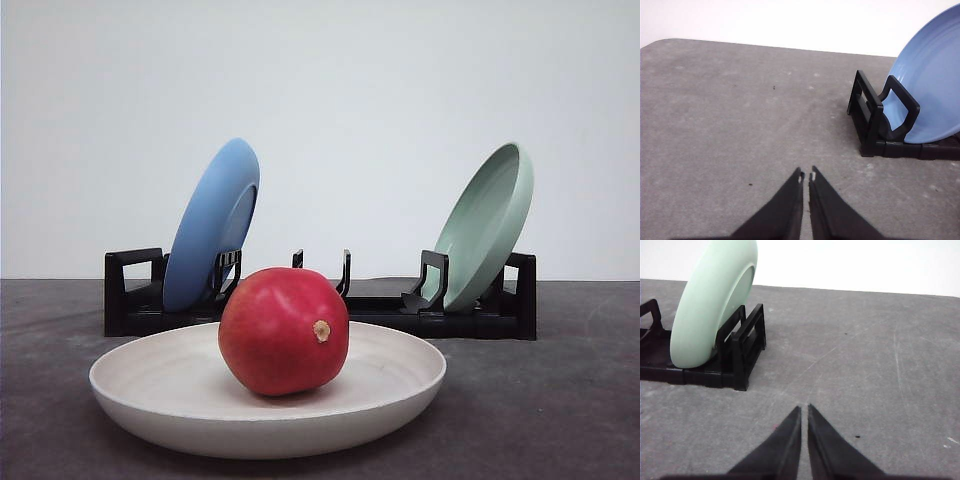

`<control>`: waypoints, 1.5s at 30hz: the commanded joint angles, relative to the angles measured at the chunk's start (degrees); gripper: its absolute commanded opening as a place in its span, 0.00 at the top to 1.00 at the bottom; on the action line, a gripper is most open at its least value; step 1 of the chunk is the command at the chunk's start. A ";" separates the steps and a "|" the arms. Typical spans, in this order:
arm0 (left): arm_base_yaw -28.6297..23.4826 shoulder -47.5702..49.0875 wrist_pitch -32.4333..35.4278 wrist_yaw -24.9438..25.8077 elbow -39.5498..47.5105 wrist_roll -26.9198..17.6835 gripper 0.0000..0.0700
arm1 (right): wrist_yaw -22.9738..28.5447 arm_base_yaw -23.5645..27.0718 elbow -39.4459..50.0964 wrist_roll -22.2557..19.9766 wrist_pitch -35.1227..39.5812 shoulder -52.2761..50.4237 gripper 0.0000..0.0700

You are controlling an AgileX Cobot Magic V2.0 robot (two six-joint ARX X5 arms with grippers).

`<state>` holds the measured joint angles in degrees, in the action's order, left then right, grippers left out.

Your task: Place pomegranate in white plate

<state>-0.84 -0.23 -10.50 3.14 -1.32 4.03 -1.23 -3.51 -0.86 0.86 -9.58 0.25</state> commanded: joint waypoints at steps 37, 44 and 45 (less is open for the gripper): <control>0.11 0.04 -0.15 -0.20 0.61 -0.57 1.00 | 0.20 0.00 0.26 0.61 0.59 -0.04 0.98; 0.11 0.04 -0.15 -0.20 0.61 -0.57 1.00 | 0.20 0.00 0.26 0.61 0.59 -0.04 0.98; 0.11 0.04 -0.15 -0.20 0.61 -0.57 1.00 | 0.20 0.00 0.26 0.61 0.59 -0.04 0.98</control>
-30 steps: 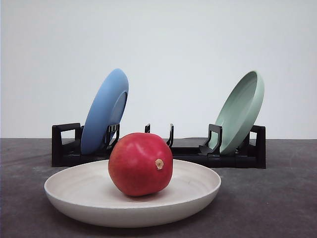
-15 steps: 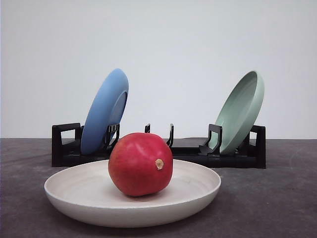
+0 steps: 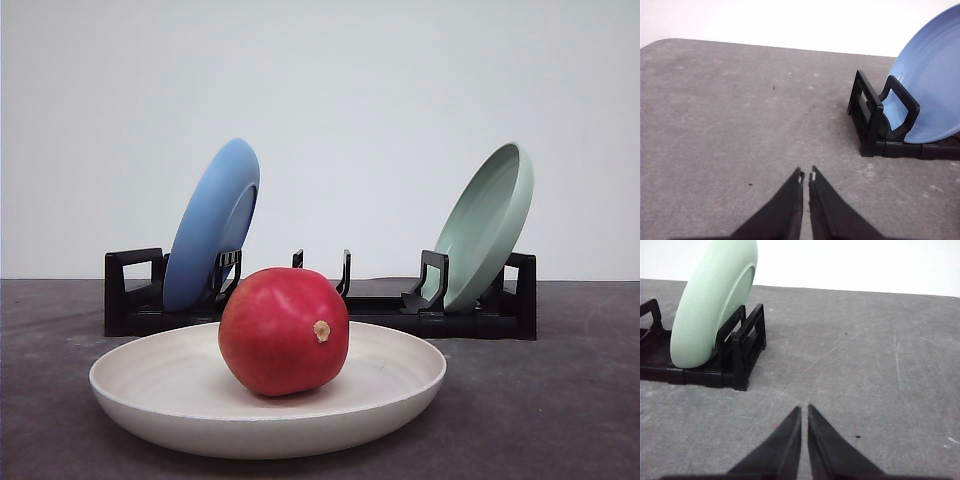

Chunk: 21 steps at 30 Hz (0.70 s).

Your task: Place pomegranate in white plate

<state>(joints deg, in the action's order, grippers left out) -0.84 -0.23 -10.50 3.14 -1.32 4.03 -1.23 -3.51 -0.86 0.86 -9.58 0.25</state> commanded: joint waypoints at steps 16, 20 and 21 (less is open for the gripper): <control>0.11 0.04 -0.15 -0.20 0.61 -0.57 1.00 | 0.20 0.00 0.26 0.61 0.59 -0.04 0.98; 0.11 0.04 -0.13 -0.20 0.61 -0.57 1.00 | 0.20 0.00 0.26 0.61 0.59 -0.04 0.98; 0.11 0.04 -0.15 -0.20 0.61 -0.57 1.00 | 0.20 0.00 0.26 0.61 0.59 -0.04 0.98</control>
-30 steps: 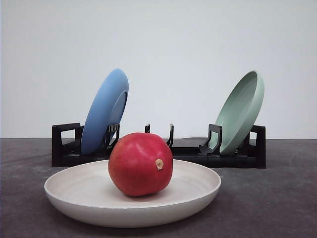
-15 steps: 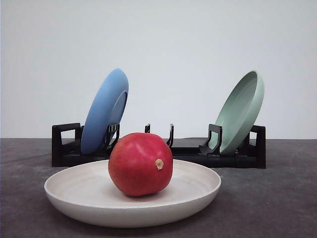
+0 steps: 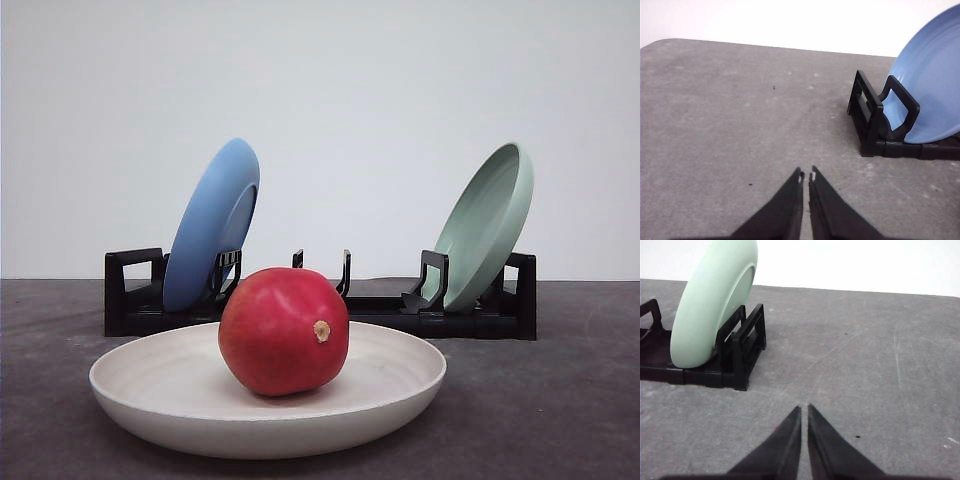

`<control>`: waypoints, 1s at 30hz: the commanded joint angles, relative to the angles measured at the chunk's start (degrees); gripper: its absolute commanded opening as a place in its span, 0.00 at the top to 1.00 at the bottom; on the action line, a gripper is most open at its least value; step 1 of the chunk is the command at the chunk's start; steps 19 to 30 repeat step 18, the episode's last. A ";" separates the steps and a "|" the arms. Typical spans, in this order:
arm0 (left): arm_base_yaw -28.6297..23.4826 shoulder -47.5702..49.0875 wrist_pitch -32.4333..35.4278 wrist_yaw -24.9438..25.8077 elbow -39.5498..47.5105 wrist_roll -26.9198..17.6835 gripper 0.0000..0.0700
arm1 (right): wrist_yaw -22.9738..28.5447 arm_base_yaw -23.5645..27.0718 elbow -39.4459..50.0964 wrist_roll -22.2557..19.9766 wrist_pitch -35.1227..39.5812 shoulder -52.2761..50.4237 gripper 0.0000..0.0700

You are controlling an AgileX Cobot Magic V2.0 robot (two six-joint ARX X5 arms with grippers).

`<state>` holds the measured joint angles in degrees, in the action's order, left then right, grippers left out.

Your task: Place pomegranate in white plate

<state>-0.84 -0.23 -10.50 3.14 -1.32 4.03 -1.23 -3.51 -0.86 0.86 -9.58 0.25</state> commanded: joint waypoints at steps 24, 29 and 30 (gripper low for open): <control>0.11 0.04 -0.15 -0.20 0.61 -0.57 1.00 | 0.20 0.00 0.26 0.61 0.59 -0.04 0.98; 0.11 0.04 -0.15 -0.20 0.61 -0.57 1.00 | 0.20 0.00 0.26 0.61 0.59 -0.04 0.98; 0.11 0.04 -0.15 -0.20 0.61 -0.57 1.00 | 0.20 0.00 0.26 0.61 0.59 -0.04 0.98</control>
